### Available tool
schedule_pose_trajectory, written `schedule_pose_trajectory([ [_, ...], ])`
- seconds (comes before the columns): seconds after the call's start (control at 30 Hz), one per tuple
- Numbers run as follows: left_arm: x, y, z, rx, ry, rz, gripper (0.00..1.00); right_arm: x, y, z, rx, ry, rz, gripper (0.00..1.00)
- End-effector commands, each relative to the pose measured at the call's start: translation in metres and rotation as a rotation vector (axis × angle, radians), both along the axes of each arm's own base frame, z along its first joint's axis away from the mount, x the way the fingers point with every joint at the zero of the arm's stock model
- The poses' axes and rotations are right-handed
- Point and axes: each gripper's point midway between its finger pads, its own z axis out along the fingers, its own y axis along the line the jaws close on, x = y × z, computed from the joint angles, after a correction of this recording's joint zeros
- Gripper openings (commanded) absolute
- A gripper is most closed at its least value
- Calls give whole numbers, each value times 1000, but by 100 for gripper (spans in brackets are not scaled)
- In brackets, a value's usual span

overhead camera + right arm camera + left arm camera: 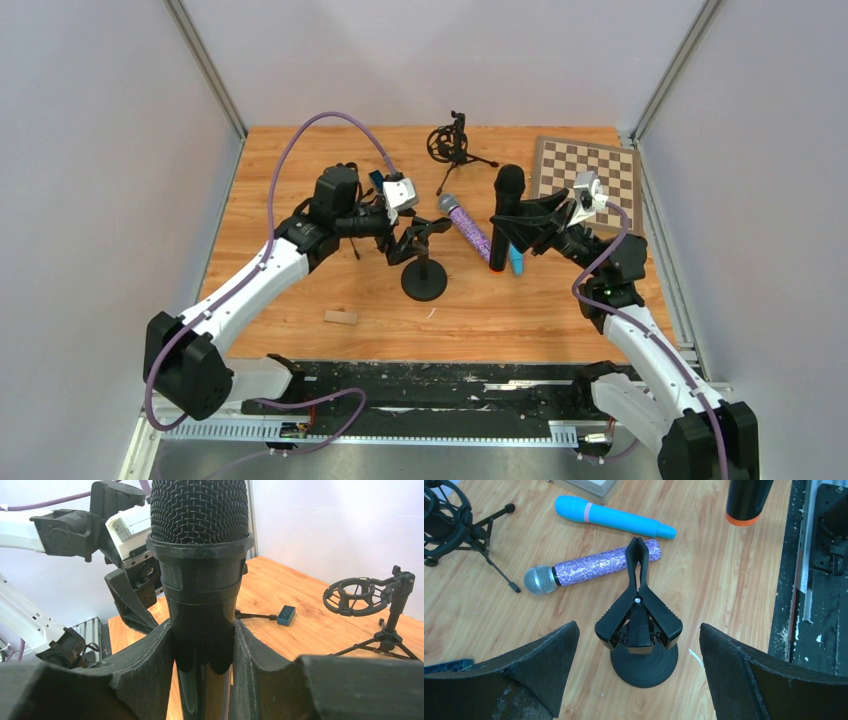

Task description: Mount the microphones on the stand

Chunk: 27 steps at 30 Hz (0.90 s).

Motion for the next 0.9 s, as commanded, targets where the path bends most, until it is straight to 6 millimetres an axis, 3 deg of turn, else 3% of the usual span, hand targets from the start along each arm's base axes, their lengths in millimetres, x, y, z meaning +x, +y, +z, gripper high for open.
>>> schedule_pose_trajectory([
  [0.0, 11, -1, 18, -41, -47, 44, 98, -9, -3, 22, 22, -99, -13, 0],
  [0.47, 22, -7, 21, -63, 9, 96, 89, -6, -5, 16, 10, -87, -35, 0],
  [0.87, 15, -11, 20, -44, -46, 89, 88, -4, -5, 13, 11, -66, -37, 0],
])
